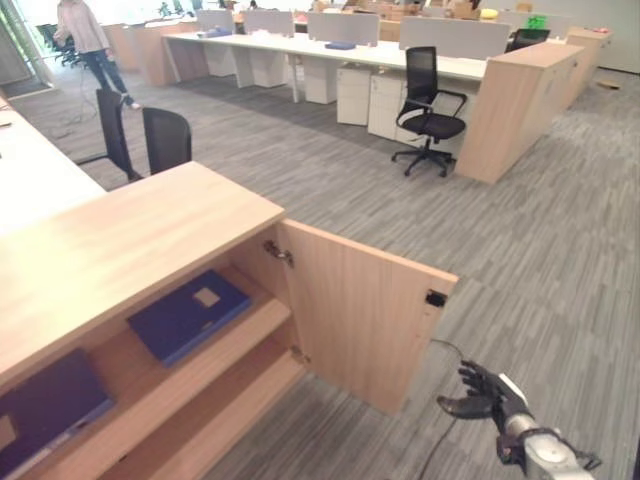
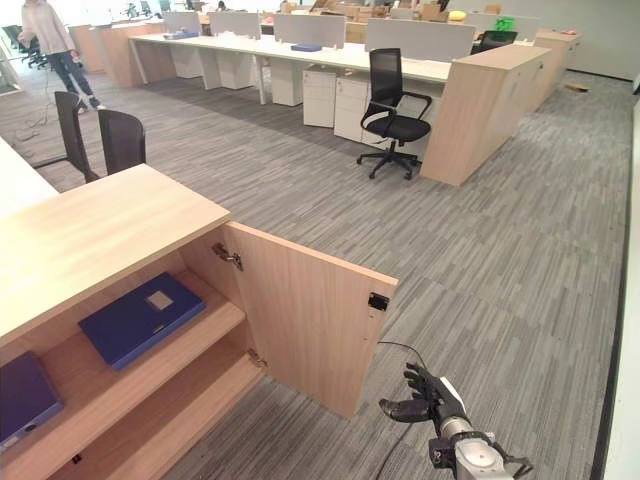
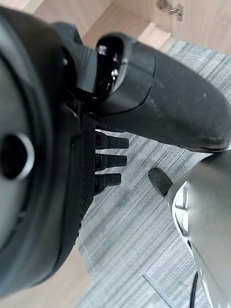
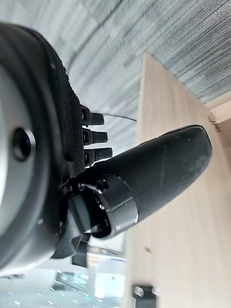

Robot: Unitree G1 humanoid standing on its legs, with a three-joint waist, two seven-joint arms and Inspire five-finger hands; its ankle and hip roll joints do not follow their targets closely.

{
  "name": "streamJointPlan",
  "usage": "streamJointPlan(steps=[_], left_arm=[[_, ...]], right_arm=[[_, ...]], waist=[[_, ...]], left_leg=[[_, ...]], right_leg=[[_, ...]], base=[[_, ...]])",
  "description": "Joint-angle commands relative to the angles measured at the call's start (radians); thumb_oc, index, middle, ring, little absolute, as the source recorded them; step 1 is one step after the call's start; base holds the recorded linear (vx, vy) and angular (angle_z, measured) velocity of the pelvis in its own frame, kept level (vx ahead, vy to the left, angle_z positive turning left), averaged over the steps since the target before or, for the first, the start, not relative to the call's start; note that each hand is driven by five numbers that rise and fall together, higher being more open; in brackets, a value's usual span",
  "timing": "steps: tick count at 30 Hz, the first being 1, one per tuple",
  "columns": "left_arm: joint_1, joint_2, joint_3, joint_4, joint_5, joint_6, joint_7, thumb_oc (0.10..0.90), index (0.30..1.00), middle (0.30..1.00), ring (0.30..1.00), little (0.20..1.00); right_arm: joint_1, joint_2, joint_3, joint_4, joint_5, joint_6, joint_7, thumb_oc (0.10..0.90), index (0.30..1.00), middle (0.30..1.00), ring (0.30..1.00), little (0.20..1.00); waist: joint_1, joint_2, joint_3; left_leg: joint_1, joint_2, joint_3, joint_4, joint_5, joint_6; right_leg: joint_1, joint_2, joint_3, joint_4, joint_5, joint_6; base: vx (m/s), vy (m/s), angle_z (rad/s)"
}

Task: Put the empty folder in the office cabinet

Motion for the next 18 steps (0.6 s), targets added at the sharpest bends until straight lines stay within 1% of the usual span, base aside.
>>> streamJointPlan(steps=[1, 2, 4, 5, 8, 9, 11, 12, 18], left_arm=[[0.014, 0.070, 0.002, 0.022, -0.008, 0.010, 0.029, 0.800, 0.900, 0.900, 0.900, 0.900], [0.014, 0.069, 0.002, 0.022, -0.008, 0.010, 0.029, 0.800, 0.900, 0.900, 0.900, 0.900], [0.032, 0.059, -0.002, 0.018, -0.021, 0.007, 0.027, 0.800, 0.900, 0.900, 0.900, 0.900], [0.055, 0.054, -0.004, 0.018, -0.030, 0.005, 0.023, 0.800, 0.900, 0.900, 0.900, 0.900], [0.086, 0.048, -0.002, 0.024, -0.032, 0.008, 0.017, 0.800, 0.900, 0.900, 0.900, 0.900], [0.086, 0.048, -0.001, 0.024, -0.032, 0.008, 0.017, 0.800, 0.900, 0.900, 0.900, 0.900], [0.097, 0.048, -0.002, 0.026, -0.027, 0.010, 0.012, 0.800, 0.900, 0.900, 0.900, 0.900], [0.104, 0.050, -0.006, 0.023, -0.023, 0.011, 0.010, 0.800, 0.900, 0.900, 0.900, 0.900], [0.107, 0.051, -0.024, 0.014, -0.029, 0.007, 0.011, 0.800, 0.900, 0.900, 0.900, 0.900]], right_arm=[[-0.126, -0.018, 0.008, -0.143, 0.049, -0.076, 0.040, 0.800, 0.900, 0.900, 0.900, 0.900], [-0.126, -0.018, 0.008, -0.144, 0.049, -0.075, 0.040, 0.800, 0.900, 0.900, 0.900, 0.900], [-0.153, -0.050, 0.030, -0.165, 0.050, -0.074, 0.054, 0.800, 0.900, 0.900, 0.900, 0.900], [-0.200, -0.072, 0.052, -0.157, 0.061, -0.079, 0.061, 0.800, 0.900, 0.900, 0.900, 0.900], [-0.251, -0.077, 0.084, -0.172, 0.080, -0.082, 0.073, 0.800, 0.900, 0.900, 0.900, 0.900], [-0.251, -0.078, 0.084, -0.172, 0.080, -0.082, 0.073, 0.800, 0.900, 0.900, 0.900, 0.900], [-0.277, -0.087, 0.111, -0.177, 0.062, -0.082, 0.081, 0.800, 0.900, 0.900, 0.900, 0.900], [-0.308, -0.099, 0.141, -0.179, 0.028, -0.078, 0.087, 0.800, 0.900, 0.900, 0.900, 0.900], [-0.384, -0.105, 0.203, -0.135, -0.033, -0.077, 0.082, 0.800, 0.900, 0.900, 0.900, 0.900]], waist=[[0.021, -0.085, 0.006], [0.020, -0.084, 0.006], [0.032, -0.082, 0.008], [0.050, -0.079, 0.011], [0.069, -0.073, 0.015], [0.068, -0.073, 0.015], [0.078, -0.067, 0.016], [0.089, -0.063, 0.016], [0.106, -0.056, 0.018]], left_leg=[[0.020, -0.031, -0.056, 0.013, -0.060, -0.058], [0.020, -0.031, -0.056, 0.013, -0.060, -0.059], [0.013, -0.029, -0.066, 0.009, -0.047, -0.064], [0.006, -0.026, -0.073, 0.006, -0.034, -0.068], [-0.002, -0.024, -0.085, -0.001, -0.015, -0.074], [-0.002, -0.024, -0.086, -0.001, -0.015, -0.074], [-0.005, -0.022, -0.092, -0.007, -0.005, -0.079], [-0.007, -0.022, -0.099, -0.014, 0.002, -0.081], [-0.008, -0.021, -0.116, -0.021, 0.014, -0.086]], right_leg=[[0.116, 0.051, -0.018, -0.124, -0.120, 0.038], [0.116, 0.051, -0.018, -0.124, -0.120, 0.038], [0.117, 0.052, -0.029, -0.124, -0.124, 0.035], [0.119, 0.053, -0.038, -0.124, -0.128, 0.032], [0.123, 0.056, -0.050, -0.124, -0.135, 0.028], [0.123, 0.056, -0.051, -0.124, -0.135, 0.027], [0.125, 0.057, -0.062, -0.124, -0.139, 0.024], [0.129, 0.058, -0.070, -0.124, -0.143, 0.022], [0.142, 0.062, -0.082, -0.124, -0.151, 0.014]], base=[[-0.01, -0.063, 0.14], [-0.01, -0.032, 0.16], [-0.01, -0.041, 0.19], [-0.01, -0.047, 0.18], [-0.01, -0.029, 0.17], [-0.01, -0.010, 0.16], [0.00, -0.014, 0.24], [0.01, -0.014, 0.20], [0.01, -0.008, 0.14]])
